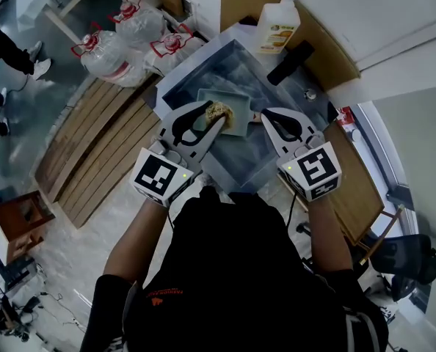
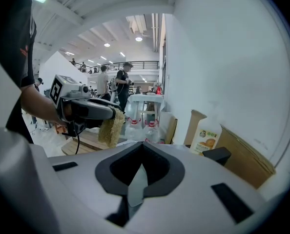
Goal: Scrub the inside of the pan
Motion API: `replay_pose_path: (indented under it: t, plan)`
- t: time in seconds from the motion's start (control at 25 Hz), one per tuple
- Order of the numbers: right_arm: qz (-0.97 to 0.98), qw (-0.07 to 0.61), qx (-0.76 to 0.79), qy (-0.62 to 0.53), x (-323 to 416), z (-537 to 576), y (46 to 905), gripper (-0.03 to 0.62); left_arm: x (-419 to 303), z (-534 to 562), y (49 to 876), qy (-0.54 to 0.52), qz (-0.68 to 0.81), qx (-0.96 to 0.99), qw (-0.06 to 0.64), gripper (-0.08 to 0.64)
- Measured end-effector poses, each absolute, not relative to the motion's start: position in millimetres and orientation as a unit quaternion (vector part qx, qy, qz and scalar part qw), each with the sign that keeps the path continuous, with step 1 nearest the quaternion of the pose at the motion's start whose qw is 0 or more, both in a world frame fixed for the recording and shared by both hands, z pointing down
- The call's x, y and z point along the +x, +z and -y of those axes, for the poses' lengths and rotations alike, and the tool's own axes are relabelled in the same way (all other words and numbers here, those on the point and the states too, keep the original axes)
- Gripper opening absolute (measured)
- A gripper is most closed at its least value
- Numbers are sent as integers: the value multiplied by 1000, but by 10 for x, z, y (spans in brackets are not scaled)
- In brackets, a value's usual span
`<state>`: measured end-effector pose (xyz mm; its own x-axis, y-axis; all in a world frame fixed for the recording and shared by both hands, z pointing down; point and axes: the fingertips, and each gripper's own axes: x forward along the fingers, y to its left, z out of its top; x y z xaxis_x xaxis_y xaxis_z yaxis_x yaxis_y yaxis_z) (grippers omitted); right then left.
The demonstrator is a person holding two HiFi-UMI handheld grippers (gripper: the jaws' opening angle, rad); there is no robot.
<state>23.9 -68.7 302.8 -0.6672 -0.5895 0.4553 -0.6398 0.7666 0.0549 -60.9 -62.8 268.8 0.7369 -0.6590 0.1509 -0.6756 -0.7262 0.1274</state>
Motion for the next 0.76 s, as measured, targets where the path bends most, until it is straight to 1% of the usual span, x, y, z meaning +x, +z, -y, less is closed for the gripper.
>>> replay_pose_path:
  t: [0.76]
  plan:
    - [908, 241, 338, 63, 245, 775, 3100, 4, -629, 756, 2710, 42, 357, 929, 90, 123]
